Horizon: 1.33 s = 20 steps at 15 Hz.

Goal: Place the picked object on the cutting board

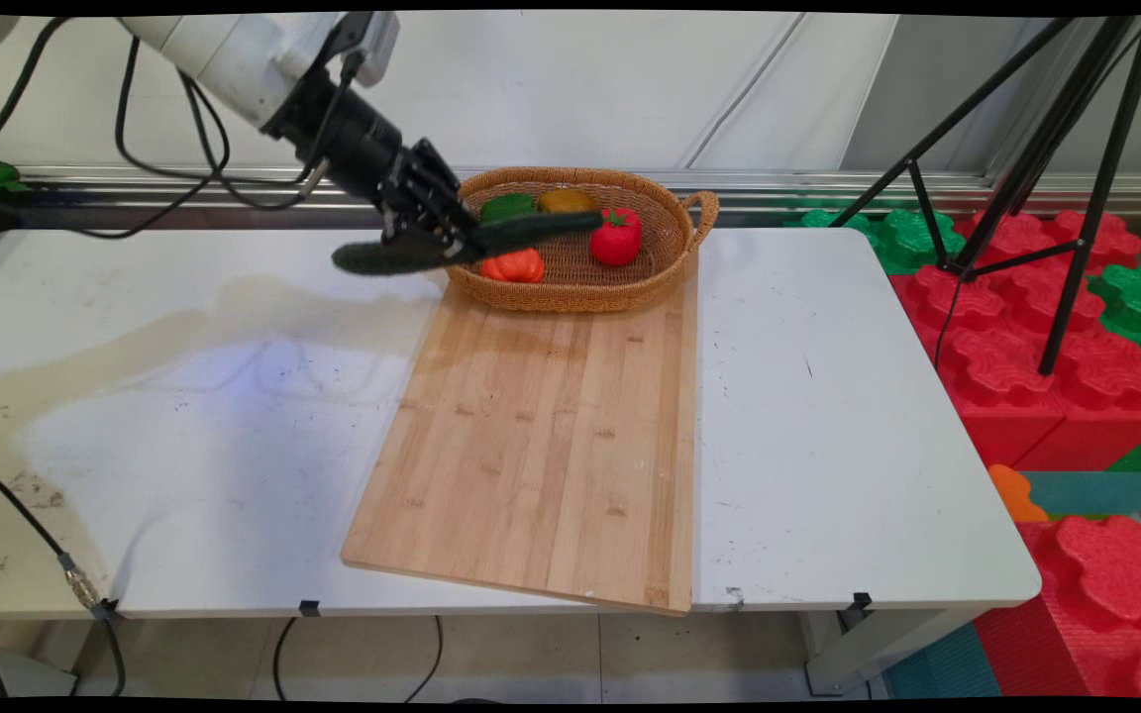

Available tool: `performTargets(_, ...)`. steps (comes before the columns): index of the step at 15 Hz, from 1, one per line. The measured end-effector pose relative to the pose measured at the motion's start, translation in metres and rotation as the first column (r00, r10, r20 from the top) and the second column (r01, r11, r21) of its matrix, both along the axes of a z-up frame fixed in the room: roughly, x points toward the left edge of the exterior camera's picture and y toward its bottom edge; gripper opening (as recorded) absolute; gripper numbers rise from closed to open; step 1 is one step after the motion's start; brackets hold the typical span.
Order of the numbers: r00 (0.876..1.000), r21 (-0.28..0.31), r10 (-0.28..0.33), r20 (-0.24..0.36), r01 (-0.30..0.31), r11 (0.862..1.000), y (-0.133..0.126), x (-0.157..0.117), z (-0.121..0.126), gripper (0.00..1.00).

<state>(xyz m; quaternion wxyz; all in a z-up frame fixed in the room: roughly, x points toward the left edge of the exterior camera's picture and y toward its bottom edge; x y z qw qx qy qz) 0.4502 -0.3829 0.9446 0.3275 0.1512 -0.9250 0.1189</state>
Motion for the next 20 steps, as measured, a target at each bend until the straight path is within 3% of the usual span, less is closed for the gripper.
performTargets(8, 0.998, 0.066, 0.028, 0.047, -0.031, 0.997, 0.021, -0.009, -0.045, 0.00)
performTargets(20, 0.990, 0.117, 0.074, 0.118, -0.088, 0.989, 0.002, -0.056, -0.117, 0.00)
